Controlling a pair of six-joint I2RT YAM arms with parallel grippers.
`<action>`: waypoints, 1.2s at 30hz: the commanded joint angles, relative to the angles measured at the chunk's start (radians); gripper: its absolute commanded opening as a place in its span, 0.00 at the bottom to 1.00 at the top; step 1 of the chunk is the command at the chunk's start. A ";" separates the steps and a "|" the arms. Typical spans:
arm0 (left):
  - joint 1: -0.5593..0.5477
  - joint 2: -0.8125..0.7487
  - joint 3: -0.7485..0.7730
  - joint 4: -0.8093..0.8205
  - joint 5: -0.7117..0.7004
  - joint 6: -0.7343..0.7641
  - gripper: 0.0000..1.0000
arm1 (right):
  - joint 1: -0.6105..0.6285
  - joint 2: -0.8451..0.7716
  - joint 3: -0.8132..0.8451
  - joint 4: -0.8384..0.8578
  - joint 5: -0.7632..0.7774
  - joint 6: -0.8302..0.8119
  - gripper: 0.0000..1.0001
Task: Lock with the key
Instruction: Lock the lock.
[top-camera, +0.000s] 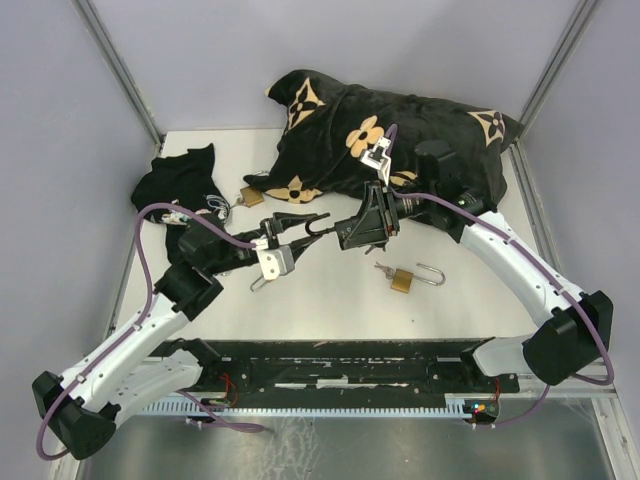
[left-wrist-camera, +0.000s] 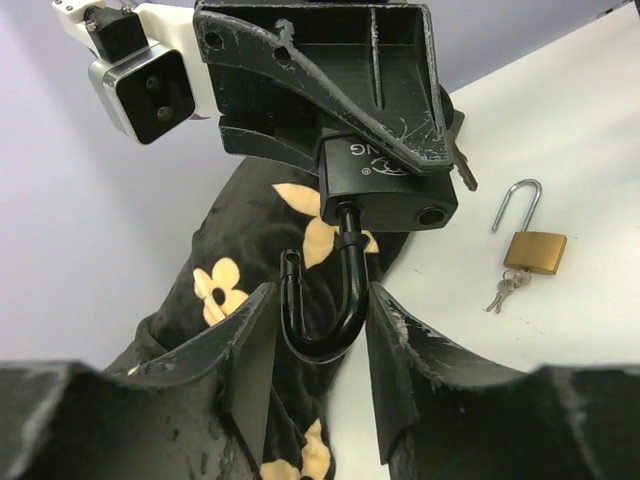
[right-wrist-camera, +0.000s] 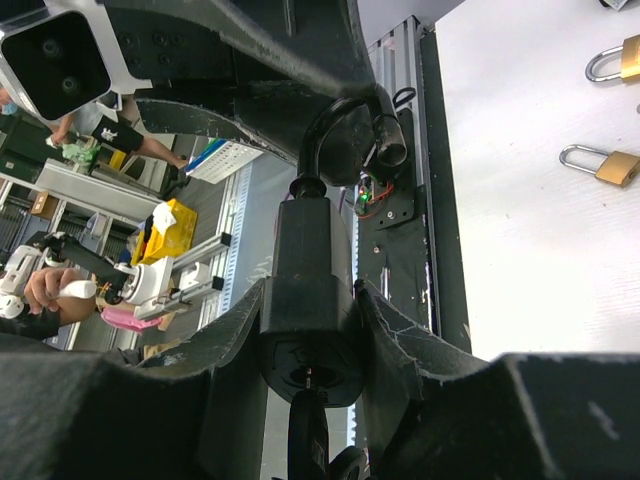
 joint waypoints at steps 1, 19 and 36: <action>-0.013 -0.002 0.047 -0.002 0.026 -0.003 0.42 | 0.002 -0.018 0.058 0.049 -0.030 -0.006 0.02; -0.014 0.076 0.155 -0.014 -0.094 -0.708 0.29 | 0.001 -0.015 0.143 -0.159 -0.010 -0.239 0.02; -0.003 0.072 0.106 0.018 0.011 -0.941 0.33 | -0.006 -0.049 0.199 -0.255 -0.070 -0.345 0.02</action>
